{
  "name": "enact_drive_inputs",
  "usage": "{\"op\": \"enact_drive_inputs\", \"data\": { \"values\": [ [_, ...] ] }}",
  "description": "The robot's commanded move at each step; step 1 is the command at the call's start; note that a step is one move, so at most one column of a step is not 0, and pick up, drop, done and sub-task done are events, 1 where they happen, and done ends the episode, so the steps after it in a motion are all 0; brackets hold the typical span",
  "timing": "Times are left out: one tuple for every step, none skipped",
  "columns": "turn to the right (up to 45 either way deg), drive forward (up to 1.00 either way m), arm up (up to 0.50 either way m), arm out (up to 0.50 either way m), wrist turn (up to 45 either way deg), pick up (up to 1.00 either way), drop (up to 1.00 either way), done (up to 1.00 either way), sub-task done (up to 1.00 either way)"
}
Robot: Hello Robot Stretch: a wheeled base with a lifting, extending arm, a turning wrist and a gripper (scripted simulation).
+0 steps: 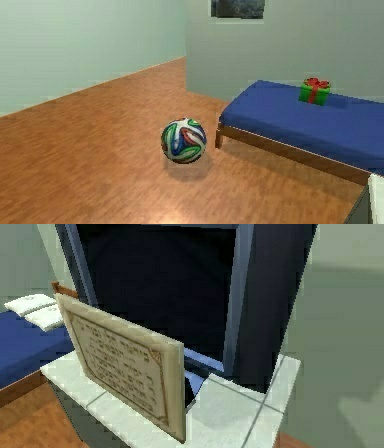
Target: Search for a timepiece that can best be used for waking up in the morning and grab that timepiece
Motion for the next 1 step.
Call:
{"op": "enact_drive_inputs", "data": {
  "values": [
    [0.0, 0.0, 0.38, 0.0, 0.0, 0.0, 0.0, 0.0, 0.0]
  ]
}}
